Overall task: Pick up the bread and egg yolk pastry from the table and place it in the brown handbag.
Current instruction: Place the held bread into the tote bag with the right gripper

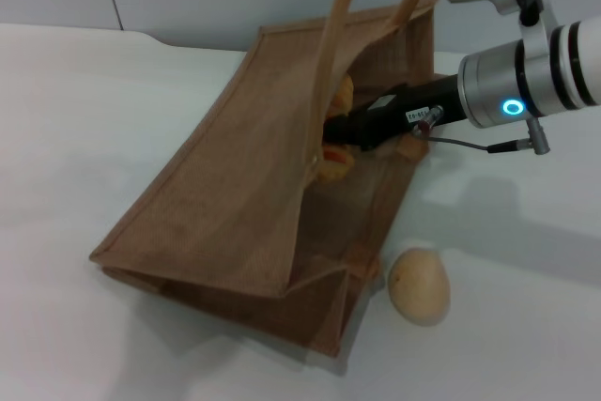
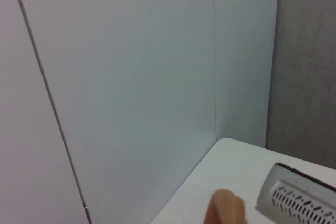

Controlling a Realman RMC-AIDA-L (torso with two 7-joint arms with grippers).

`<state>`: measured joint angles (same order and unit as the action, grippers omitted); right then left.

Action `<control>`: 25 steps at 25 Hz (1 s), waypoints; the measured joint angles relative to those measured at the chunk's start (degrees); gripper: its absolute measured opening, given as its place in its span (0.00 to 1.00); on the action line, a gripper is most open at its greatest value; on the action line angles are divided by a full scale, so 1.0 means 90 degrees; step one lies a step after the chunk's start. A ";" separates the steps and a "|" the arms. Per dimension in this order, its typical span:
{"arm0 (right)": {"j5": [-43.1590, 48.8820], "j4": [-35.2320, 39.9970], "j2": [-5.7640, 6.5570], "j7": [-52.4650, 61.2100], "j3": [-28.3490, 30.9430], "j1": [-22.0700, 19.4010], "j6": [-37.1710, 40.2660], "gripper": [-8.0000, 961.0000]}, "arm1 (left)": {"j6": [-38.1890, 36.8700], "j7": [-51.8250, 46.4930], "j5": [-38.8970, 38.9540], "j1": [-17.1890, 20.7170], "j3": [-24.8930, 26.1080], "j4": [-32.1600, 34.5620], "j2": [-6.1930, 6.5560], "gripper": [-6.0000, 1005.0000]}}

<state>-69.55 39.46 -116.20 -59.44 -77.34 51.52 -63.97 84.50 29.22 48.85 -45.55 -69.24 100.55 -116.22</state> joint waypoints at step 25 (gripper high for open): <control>0.0030 -0.0252 0.0062 0.0040 0.0150 0.0158 0.0034 0.74 | -0.0236 0.0004 -0.0247 0.0229 0.0244 -0.0005 0.0030 0.11</control>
<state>-69.28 37.20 -115.65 -59.08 -75.99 52.95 -63.66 82.38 29.25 46.62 -43.49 -67.05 100.50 -115.96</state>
